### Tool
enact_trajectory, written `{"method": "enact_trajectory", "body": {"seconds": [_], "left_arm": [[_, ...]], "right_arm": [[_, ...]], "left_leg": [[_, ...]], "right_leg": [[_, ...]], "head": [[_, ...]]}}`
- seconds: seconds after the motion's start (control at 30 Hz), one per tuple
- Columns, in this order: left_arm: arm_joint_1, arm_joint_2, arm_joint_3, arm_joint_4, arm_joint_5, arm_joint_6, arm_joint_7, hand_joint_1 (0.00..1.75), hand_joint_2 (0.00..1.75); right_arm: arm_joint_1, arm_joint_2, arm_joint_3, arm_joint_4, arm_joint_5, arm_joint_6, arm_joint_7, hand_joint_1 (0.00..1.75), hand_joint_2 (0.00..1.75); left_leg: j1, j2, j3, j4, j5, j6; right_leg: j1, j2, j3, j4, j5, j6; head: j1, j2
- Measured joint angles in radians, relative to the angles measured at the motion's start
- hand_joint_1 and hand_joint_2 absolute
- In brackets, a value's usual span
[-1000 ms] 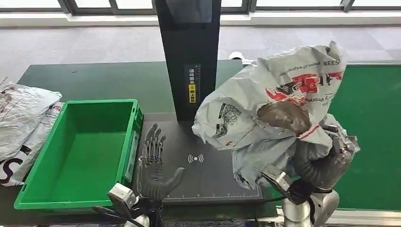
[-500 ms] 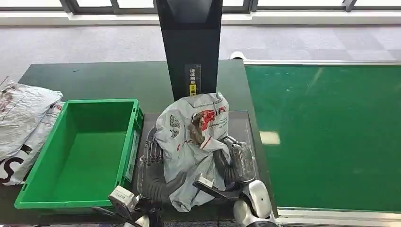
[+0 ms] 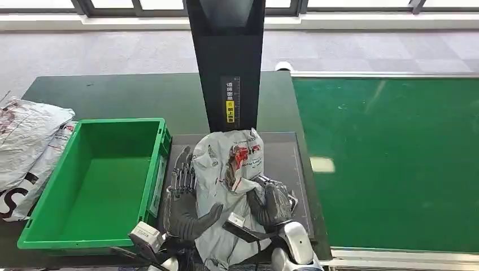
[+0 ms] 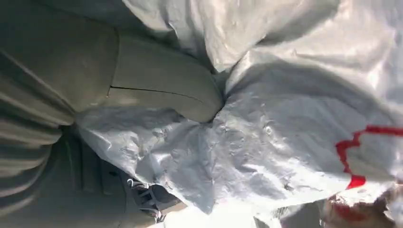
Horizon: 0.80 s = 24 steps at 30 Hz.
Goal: Moved the parcel from conveyor to table for the left to box.
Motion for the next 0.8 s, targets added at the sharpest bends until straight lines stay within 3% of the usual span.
{"method": "enact_trajectory", "body": {"seconds": [0.13, 0.17, 0.37, 0.57, 0.7, 0.8], "left_arm": [[0.000, 0.000, 0.000, 0.000, 0.000, 0.015, 0.000, 0.00, 1.75], [0.000, 0.000, 0.000, 0.000, 0.000, 0.017, 0.000, 0.00, 1.75], [0.000, 0.000, 0.000, 0.000, -0.001, 0.036, 0.000, 0.00, 1.75], [0.001, 0.000, 0.000, -0.002, -0.031, 0.108, 0.000, 0.00, 1.75], [-0.001, 0.002, -0.007, -0.003, -0.220, 0.398, 0.000, 0.00, 1.75], [-0.010, 0.001, -0.021, 0.014, -0.407, 0.496, 0.000, 0.00, 1.75]], "right_arm": [[-0.022, -0.006, 0.003, 0.047, 0.068, 0.027, 0.151, 1.75, 1.75], [-0.026, -0.008, 0.003, 0.058, 0.082, 0.032, 0.178, 0.00, 1.75], [-0.040, -0.015, 0.003, 0.085, 0.116, -0.012, 0.231, 0.00, 1.75], [-0.024, -0.017, -0.016, 0.035, 0.131, -0.099, 0.203, 0.00, 1.75], [0.055, 0.005, -0.083, -0.165, 0.110, -0.102, 0.013, 0.00, 1.75], [0.109, 0.012, -0.144, -0.406, -0.056, -0.104, -0.198, 0.00, 1.75]], "left_leg": [[0.000, 0.000, 0.000, 0.000, 0.000, 0.000], [0.000, 0.000, 0.000, 0.000, 0.000, 0.000], [0.000, 0.000, 0.000, 0.000, 0.000, 0.000], [0.000, 0.000, 0.000, 0.000, 0.000, 0.000], [0.000, 0.000, 0.000, 0.000, 0.000, 0.000], [0.000, -0.001, -0.001, 0.000, 0.000, 0.000]], "right_leg": [[0.000, 0.000, 0.000, 0.000, 0.000, 0.000], [0.000, 0.000, 0.000, 0.000, 0.000, 0.000], [0.000, 0.000, 0.000, 0.000, 0.000, 0.000], [0.000, 0.000, 0.000, 0.000, 0.000, 0.000], [0.000, 0.000, -0.002, 0.000, 0.000, 0.000], [0.000, -0.001, -0.002, 0.000, 0.000, 0.000]], "head": [[0.000, 0.000], [0.000, 0.000], [0.000, 0.000], [0.000, 0.000], [0.000, 0.000], [0.000, 0.000]]}}
